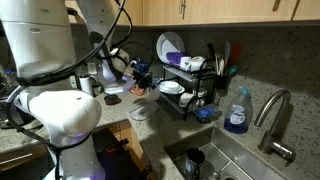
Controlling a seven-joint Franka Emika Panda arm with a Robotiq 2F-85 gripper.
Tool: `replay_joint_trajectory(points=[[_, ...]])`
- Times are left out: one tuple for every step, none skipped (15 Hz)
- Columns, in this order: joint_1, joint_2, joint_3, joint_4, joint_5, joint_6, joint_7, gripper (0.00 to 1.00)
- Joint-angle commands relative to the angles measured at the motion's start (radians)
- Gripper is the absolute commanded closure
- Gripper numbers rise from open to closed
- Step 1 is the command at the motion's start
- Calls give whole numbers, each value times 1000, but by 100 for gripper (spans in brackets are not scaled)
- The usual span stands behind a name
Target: Pour the contents in the clear bowl on the right into the bowl on the left
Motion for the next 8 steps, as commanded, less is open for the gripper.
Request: replay_joint_trajectory(points=[[9,-59,-4,-48,-44,2,58,97],[10,-62,-3,-54,-52,1,72,97],[11,-66,-2,-60,-58,0,82,97],[13,-69,-1,-65,-67,-3,95,97],[14,-71,0,-70,-71,-3,104,97],[17,-72,3,-75,-78,-7,114,97],[20,-72,4,-79,-83,-10,126,97],[19,-71,2,-76,-91,-8,125,97]])
